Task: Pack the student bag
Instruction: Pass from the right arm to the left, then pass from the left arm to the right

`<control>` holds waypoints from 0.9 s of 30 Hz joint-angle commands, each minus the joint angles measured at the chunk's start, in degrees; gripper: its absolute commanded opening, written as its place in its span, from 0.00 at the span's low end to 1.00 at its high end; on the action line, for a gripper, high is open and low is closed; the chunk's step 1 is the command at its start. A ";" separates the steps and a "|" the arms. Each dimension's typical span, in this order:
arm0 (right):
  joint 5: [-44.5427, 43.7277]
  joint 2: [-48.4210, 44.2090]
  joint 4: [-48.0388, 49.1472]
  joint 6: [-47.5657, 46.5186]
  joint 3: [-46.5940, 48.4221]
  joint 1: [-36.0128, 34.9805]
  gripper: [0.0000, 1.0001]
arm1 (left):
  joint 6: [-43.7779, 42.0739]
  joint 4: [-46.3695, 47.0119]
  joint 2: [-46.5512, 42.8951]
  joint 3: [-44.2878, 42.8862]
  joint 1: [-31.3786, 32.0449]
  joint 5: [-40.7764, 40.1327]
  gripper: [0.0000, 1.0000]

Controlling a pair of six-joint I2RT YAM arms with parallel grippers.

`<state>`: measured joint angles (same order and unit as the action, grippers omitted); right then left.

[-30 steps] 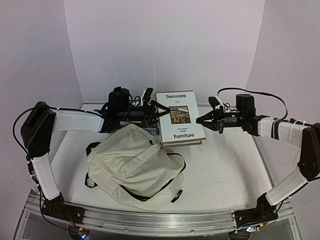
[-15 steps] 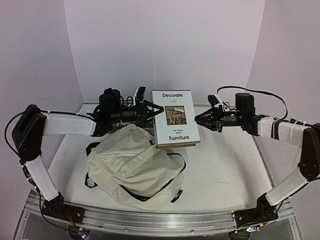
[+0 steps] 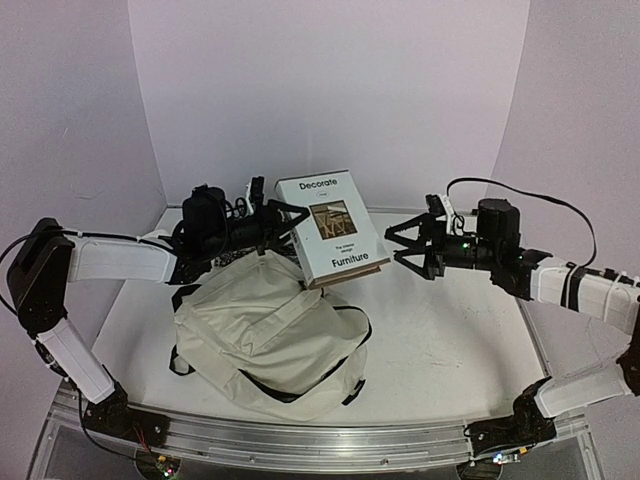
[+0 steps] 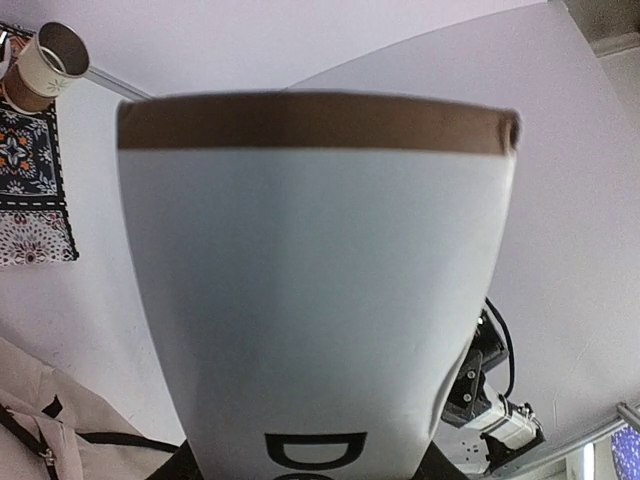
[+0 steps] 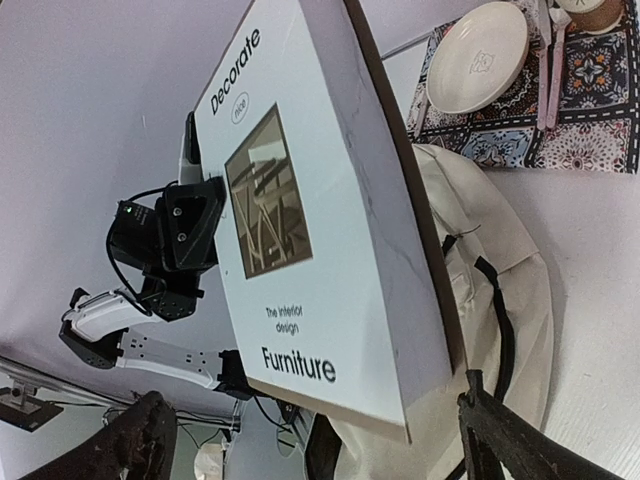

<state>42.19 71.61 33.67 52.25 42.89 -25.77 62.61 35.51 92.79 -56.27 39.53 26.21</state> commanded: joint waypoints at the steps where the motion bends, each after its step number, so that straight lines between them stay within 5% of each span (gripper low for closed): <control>1: -10.58 -3.33 7.80 3.96 -3.59 -3.98 0.98 | 3.58 6.49 -4.77 2.09 -0.32 -8.33 0.29; 11: -25.68 3.26 22.85 9.72 -6.71 -16.64 0.98 | 9.76 11.36 -6.04 4.76 -0.17 -15.55 0.25; 27: -25.53 18.29 43.41 15.45 1.81 -22.01 0.98 | 13.69 16.47 -5.05 5.18 2.77 -21.06 0.24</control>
<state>15.48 88.69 66.53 66.20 39.94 -47.41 75.01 46.56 89.67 -51.12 41.46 6.61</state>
